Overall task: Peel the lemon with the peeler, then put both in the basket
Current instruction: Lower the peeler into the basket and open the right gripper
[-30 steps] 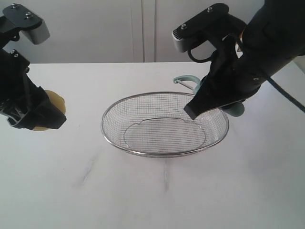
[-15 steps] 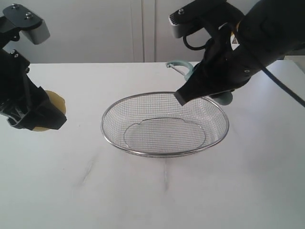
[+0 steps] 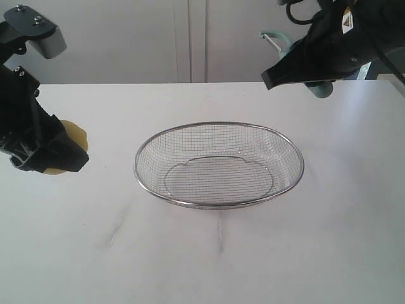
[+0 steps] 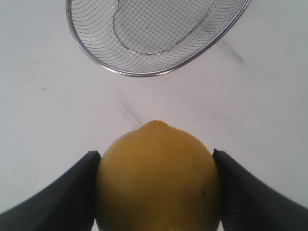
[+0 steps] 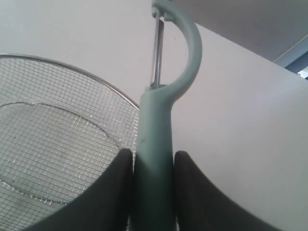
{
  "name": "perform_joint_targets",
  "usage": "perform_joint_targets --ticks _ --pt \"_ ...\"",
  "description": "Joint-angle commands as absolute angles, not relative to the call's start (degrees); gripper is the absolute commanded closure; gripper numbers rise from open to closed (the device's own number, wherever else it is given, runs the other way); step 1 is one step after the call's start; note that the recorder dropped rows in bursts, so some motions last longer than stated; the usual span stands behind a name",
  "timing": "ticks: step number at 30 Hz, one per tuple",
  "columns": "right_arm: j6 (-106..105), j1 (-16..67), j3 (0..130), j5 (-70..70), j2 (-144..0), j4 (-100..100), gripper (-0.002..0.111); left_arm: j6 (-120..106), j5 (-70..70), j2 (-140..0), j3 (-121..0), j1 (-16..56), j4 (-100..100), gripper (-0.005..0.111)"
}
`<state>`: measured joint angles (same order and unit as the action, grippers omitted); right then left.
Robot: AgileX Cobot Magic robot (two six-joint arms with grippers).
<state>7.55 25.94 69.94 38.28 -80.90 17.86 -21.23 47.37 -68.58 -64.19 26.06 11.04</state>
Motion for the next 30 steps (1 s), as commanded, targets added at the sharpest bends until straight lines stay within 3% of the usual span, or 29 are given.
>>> perform_joint_targets --ticks 1,5,11,30 --pt "7.33 24.5 70.25 37.56 -85.44 17.14 0.108 -20.81 47.77 -68.05 -64.67 26.44 12.35 0.107" --pt "-4.13 24.5 70.25 35.77 -92.73 4.27 0.108 -20.81 47.77 -68.05 -64.67 26.44 12.35 0.107" --pt "-2.42 24.5 70.25 25.6 -101.57 1.97 0.108 -20.81 47.64 -68.05 -64.67 26.44 12.35 0.107" --pt "-1.18 24.5 69.92 27.52 -109.34 -3.44 0.108 -20.81 47.64 -68.05 -64.67 26.44 12.35 0.107"
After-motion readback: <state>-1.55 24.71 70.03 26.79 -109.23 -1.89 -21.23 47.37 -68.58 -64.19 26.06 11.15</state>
